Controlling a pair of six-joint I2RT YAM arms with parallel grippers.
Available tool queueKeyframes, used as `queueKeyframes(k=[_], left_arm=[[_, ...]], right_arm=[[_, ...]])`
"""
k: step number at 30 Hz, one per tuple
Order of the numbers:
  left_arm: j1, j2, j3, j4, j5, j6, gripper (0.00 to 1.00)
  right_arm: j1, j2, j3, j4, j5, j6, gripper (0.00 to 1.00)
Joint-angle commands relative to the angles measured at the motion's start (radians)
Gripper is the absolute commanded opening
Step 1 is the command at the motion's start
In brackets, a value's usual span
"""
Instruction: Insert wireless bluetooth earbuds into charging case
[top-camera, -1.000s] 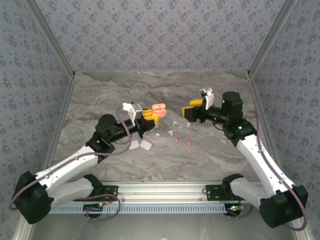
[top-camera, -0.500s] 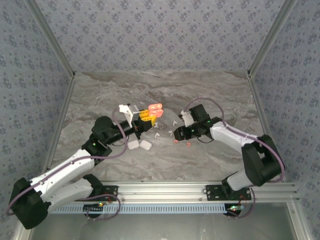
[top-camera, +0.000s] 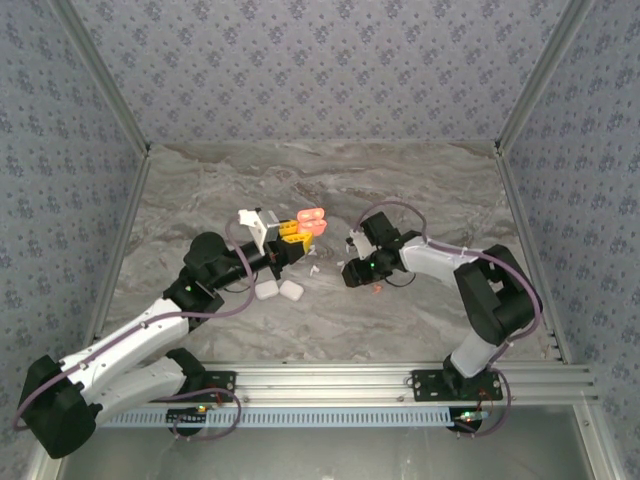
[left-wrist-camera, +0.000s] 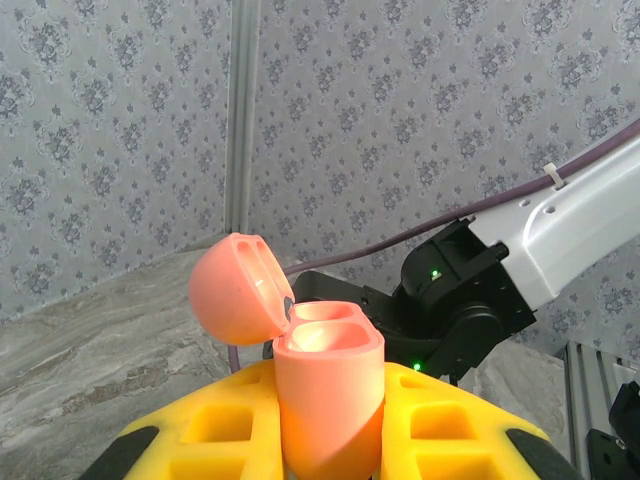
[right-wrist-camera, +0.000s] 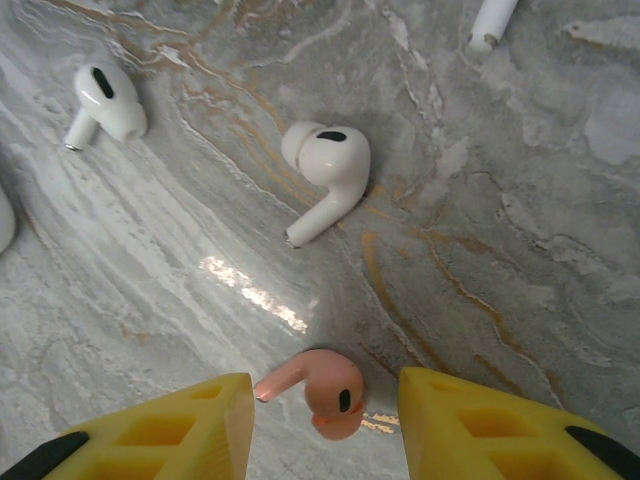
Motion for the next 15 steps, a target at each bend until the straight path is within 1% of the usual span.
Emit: queueKeyframes(k=[1,8,13,15], left_arm=[[-0.006,-0.017,0.003,0.006,-0.009,0.017,0.0],[-0.006,-0.018,0.003,0.0,-0.013,0.017,0.0],[-0.006,-0.02,0.002,-0.005,-0.016,0.017,0.0],[-0.007,-0.021,0.001,-0.007,-0.016,0.017,0.0]], right_arm=[[0.008,0.024,0.033,-0.036,0.029,-0.018,0.43],[0.015,0.049,0.031,-0.033,0.025,-0.02,0.39],[0.022,0.054,0.03,-0.034,0.019,-0.022,0.34],[0.024,0.053,0.028,-0.037,0.017,-0.022,0.31]])
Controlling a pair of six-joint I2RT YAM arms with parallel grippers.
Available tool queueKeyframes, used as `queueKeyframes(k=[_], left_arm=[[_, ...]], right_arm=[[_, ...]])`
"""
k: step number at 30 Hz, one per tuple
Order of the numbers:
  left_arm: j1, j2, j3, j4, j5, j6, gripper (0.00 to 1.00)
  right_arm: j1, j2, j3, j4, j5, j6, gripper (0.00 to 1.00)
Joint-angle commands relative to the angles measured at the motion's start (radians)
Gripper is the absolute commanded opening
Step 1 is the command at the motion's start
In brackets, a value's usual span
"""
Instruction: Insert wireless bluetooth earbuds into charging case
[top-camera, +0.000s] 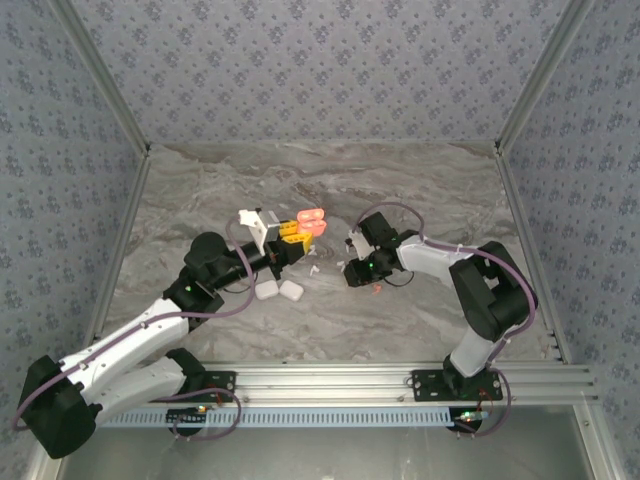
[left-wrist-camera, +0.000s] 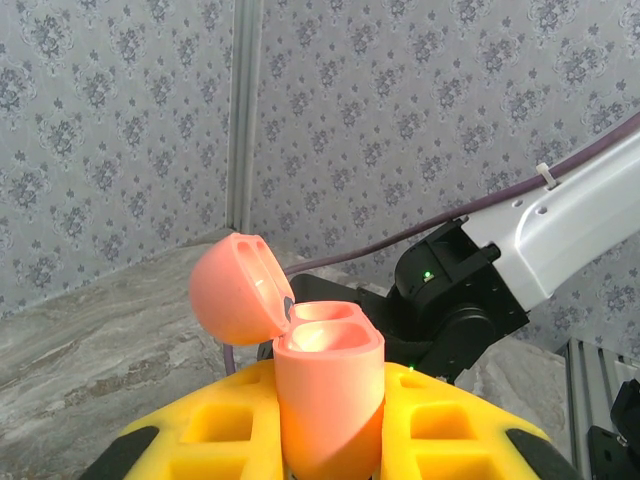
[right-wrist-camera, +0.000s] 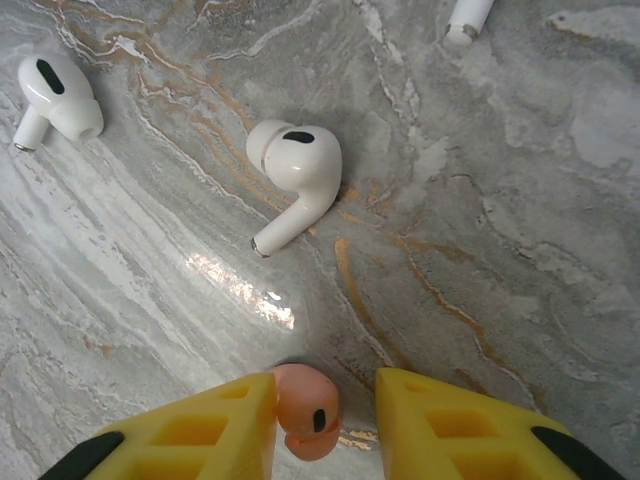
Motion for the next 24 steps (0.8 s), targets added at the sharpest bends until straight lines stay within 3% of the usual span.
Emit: queueKeyframes(k=[1,12,24], left_arm=[[-0.006,-0.02,-0.001,0.008,-0.013,0.017,0.0],[-0.007,-0.026,-0.006,0.002,-0.02,0.014,0.0],[-0.006,0.035,-0.002,0.056,0.026,-0.012,0.0]], right_arm=[[0.017,0.021,0.012,-0.03,-0.014,-0.012,0.3],[0.016,-0.063,0.001,-0.038,0.022,-0.017,0.21],[0.02,-0.534,0.048,-0.107,0.155,-0.191,0.21]])
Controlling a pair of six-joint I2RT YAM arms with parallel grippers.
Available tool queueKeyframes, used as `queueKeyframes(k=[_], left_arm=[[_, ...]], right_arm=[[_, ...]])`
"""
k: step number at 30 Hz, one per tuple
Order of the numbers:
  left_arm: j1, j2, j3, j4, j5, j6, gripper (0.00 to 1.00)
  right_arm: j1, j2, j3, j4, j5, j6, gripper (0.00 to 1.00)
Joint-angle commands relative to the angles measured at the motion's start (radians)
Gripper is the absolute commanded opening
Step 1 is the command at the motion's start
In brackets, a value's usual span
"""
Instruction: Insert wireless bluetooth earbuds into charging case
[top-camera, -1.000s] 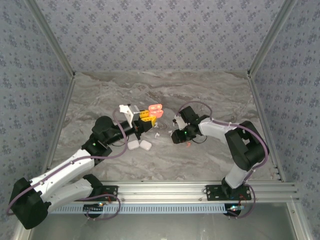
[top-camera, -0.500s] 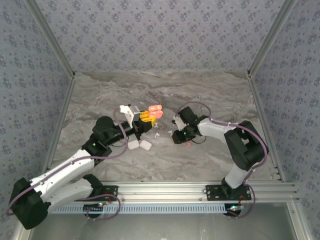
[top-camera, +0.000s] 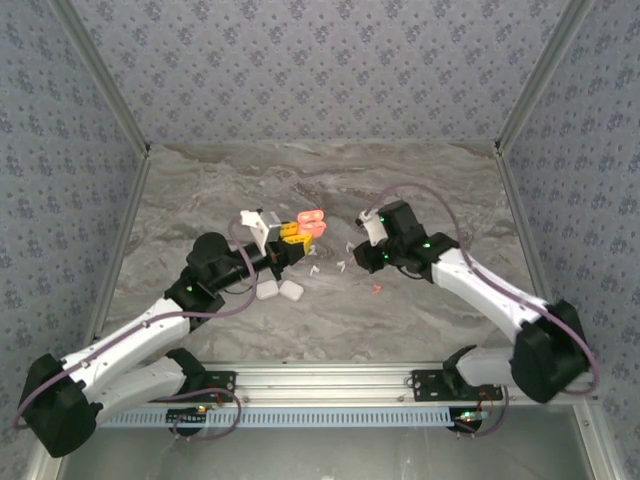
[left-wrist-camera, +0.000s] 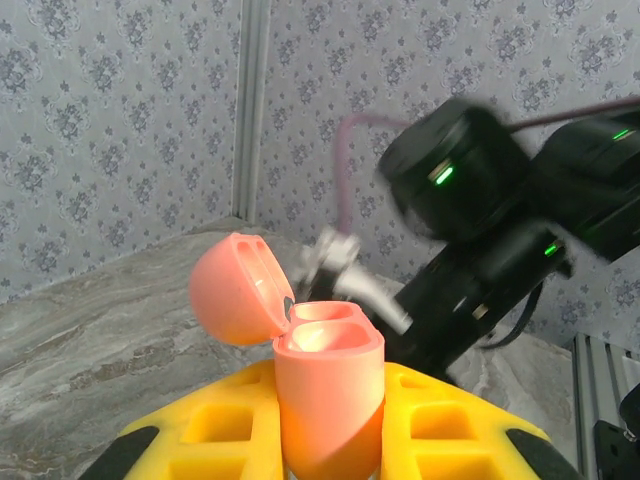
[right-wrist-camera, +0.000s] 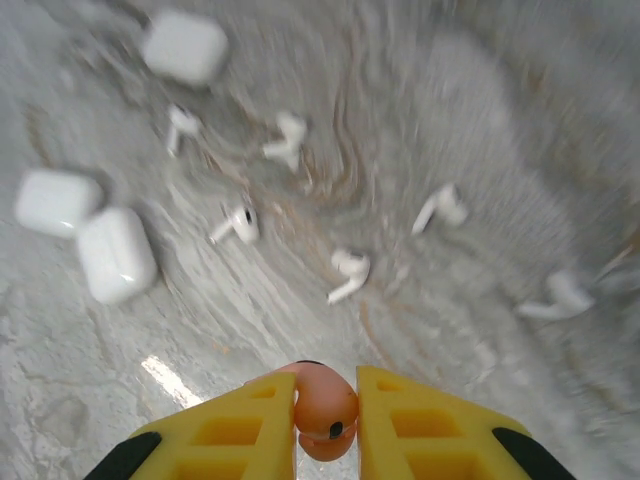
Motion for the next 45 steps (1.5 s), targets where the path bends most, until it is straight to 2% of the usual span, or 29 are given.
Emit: queueKeyframes(k=[1,6,9,15,21,34,43,45], left_arm=[[-0.007,0.029,0.01,0.061,0.045,-0.011,0.0],[-0.008,0.085,0.029,0.083,0.087,-0.018,0.0],[-0.011,0.113,0.044,0.09,0.115,-0.021,0.0],[-0.027,0.157,0.077,0.067,0.167,-0.008,0.0],[-0.037,0.17,0.091,0.052,0.182,-0.001,0.0],[-0.039,0.164,0.091,0.054,0.179,0.001,0.0],[-0.039,0.16,0.089,0.062,0.174,-0.003,0.0],[-0.038,0.159,0.089,0.065,0.175,-0.004,0.0]], right_arm=[[0.012,-0.119,0.049,-0.046,0.053,-0.107,0.21],[0.063,-0.259,0.117,-0.035,0.099,-0.212,0.21],[0.115,-0.293,0.162,-0.024,0.108,-0.267,0.21],[0.225,-0.257,0.241,-0.019,0.128,-0.358,0.19],[0.27,-0.161,0.313,-0.038,0.122,-0.377,0.19],[0.279,-0.123,0.308,-0.05,0.133,-0.371,0.19],[0.261,-0.118,0.31,-0.112,-0.014,-0.368,0.21],[0.246,-0.122,0.312,-0.116,-0.052,-0.358,0.24]])
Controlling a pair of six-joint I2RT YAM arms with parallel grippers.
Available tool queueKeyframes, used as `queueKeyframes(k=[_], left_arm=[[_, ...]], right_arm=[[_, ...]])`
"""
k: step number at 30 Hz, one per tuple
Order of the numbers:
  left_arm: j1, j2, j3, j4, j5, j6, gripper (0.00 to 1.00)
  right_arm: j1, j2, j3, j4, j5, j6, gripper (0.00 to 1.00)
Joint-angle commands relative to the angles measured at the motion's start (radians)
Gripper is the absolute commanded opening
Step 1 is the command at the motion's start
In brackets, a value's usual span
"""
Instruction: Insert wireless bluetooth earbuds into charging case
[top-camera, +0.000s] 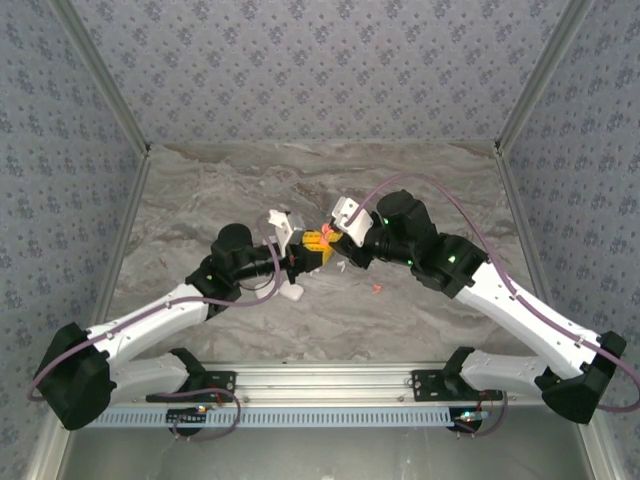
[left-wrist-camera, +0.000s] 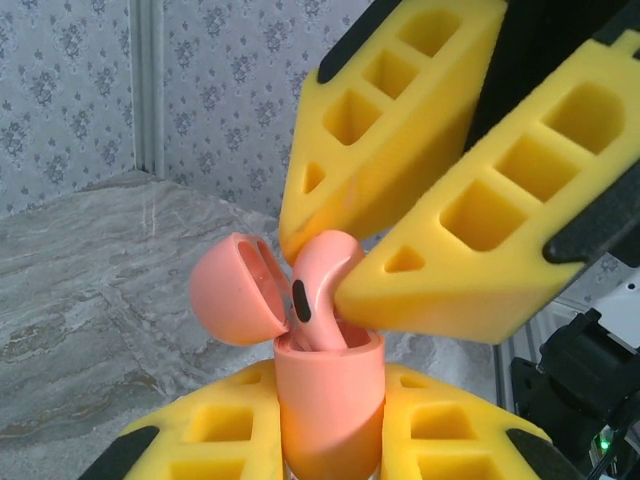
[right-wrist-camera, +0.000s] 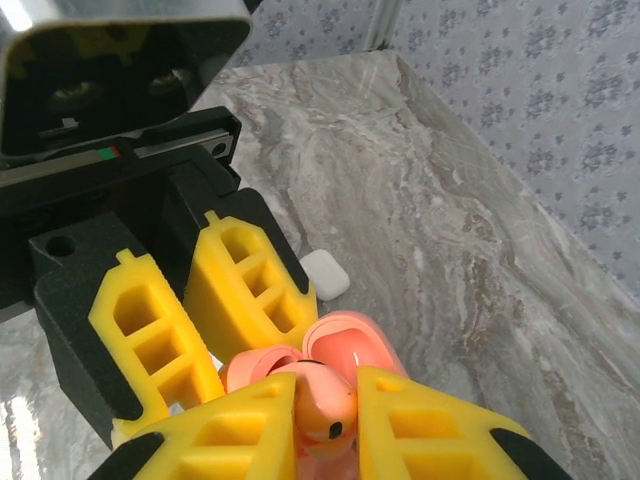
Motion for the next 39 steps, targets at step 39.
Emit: queueKeyframes(k=[39], left_arm=[[-0.003,-0.081,0.004,-0.01,-0.094,0.041,0.0]], right_arm=[[-0.428,0.36,-0.365,-0.08,-0.162,0.573,0.45]])
